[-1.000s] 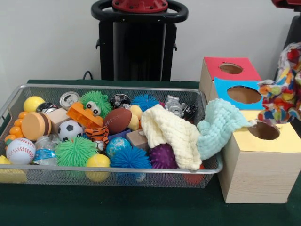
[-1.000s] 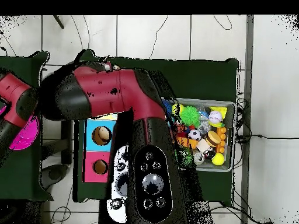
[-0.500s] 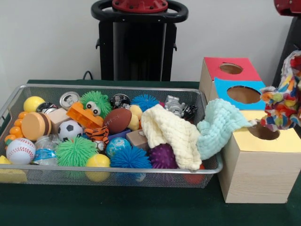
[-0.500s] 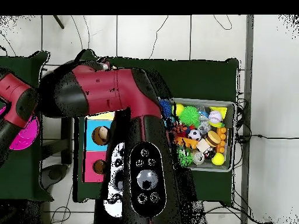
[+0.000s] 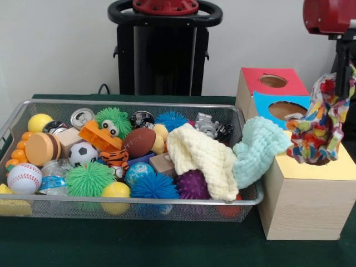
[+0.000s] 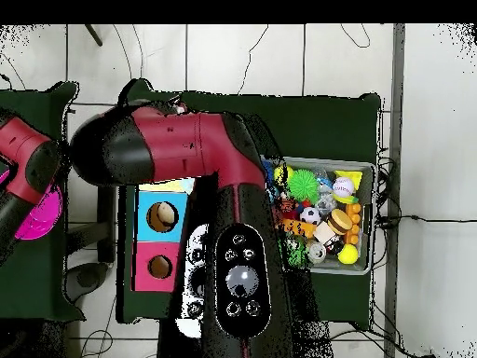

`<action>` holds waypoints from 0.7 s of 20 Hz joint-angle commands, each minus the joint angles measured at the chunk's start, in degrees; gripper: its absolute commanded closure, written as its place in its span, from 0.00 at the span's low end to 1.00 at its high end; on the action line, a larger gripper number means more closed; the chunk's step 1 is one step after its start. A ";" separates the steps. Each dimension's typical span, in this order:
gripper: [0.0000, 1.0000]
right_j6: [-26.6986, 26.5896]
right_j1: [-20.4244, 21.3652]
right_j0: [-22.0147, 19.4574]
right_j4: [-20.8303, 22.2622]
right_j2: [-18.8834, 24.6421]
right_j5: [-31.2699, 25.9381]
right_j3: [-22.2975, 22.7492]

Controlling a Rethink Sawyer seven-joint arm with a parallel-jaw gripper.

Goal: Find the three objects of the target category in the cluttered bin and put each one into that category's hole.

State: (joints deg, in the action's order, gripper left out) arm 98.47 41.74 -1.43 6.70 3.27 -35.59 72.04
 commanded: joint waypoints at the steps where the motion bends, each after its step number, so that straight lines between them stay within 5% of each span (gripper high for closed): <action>1: 1.00 11.80 -4.15 -2.10 -4.06 0.72 -3.57 4.39; 14: 1.00 14.63 -6.93 -0.24 -11.41 -1.06 -8.65 2.45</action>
State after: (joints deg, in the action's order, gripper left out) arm 98.47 37.76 -1.31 -2.10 2.49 -35.84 72.04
